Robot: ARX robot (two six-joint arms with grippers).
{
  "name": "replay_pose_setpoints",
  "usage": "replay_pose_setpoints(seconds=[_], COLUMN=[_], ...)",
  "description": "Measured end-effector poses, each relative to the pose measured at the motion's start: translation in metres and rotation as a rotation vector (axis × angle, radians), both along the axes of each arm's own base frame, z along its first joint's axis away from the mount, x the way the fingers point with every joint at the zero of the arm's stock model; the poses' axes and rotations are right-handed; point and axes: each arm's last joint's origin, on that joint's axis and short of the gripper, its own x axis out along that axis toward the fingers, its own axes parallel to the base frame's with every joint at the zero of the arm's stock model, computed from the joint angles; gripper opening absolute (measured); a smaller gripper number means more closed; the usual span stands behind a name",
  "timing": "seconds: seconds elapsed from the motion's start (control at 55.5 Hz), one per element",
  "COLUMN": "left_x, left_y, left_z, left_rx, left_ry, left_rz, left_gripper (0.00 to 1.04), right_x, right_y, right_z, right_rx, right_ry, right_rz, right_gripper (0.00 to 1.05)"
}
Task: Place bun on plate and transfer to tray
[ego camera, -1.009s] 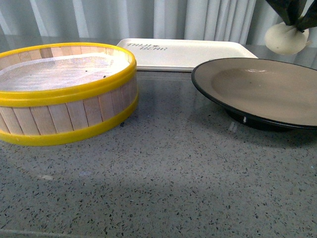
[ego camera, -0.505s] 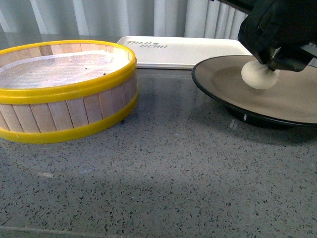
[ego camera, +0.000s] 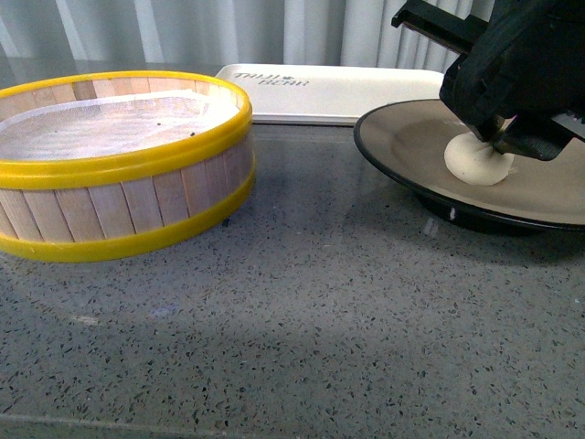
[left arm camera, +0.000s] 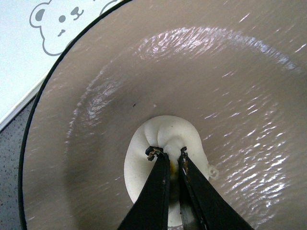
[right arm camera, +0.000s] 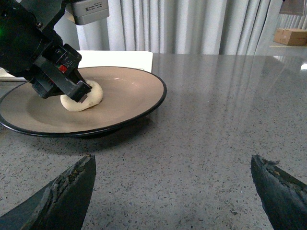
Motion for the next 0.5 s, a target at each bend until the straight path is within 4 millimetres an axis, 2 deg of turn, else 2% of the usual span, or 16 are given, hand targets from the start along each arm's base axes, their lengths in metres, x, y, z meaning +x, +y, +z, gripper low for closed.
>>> replay_pose_setpoints(seconds=[0.072,0.342,0.505], left_x=[-0.0002,0.0011,0.0026], left_y=[-0.0001,0.0008,0.0025], left_z=[-0.0005,-0.0003,0.0024], left_rx=[0.0,-0.007,-0.014], left_ry=[0.001,0.0,0.002], left_rz=[0.0,0.004,0.004], left_gripper=[0.04,0.59,0.78], right_x=[0.0,0.0,0.0], right_y=[0.0,0.0,0.0], right_z=[0.0,0.0,0.0], right_rx=[0.0,0.0,0.0], right_ry=[0.0,0.0,0.0], right_rz=[0.0,0.0,0.0], right_gripper=[0.96,0.96,0.96])
